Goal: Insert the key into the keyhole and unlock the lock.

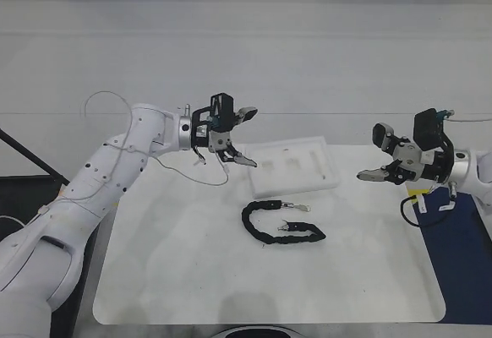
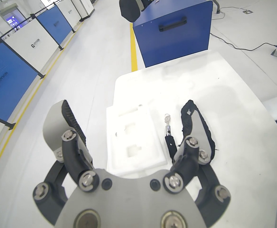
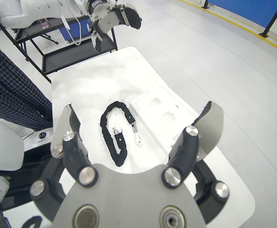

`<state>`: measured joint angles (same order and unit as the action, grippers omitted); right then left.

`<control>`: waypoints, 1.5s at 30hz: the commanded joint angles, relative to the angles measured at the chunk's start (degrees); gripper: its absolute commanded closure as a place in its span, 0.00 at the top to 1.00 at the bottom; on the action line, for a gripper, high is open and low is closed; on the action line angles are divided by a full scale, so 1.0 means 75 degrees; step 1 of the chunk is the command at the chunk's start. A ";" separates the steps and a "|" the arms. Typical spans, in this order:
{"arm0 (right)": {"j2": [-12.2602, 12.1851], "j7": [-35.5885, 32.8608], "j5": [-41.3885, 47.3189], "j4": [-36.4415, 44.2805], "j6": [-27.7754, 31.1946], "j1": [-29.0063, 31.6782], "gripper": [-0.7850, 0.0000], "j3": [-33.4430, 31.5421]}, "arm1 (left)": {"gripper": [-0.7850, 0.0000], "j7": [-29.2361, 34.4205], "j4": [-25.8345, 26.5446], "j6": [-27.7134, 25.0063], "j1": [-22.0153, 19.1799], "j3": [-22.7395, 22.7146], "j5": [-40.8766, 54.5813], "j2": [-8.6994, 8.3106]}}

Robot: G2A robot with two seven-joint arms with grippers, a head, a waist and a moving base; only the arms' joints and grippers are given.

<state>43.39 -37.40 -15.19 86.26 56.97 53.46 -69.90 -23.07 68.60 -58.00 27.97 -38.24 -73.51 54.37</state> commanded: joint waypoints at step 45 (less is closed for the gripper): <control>-0.0001 -0.0317 0.0224 -0.0444 0.0137 -0.1000 1.00 0.0521 | 1.00 0.0814 0.0939 0.0000 0.0688 -0.1145 0.1245 -0.1780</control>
<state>43.38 -39.78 -13.51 82.93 58.00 45.96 -65.99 -16.97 75.64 -58.00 33.13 -46.83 -64.18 41.02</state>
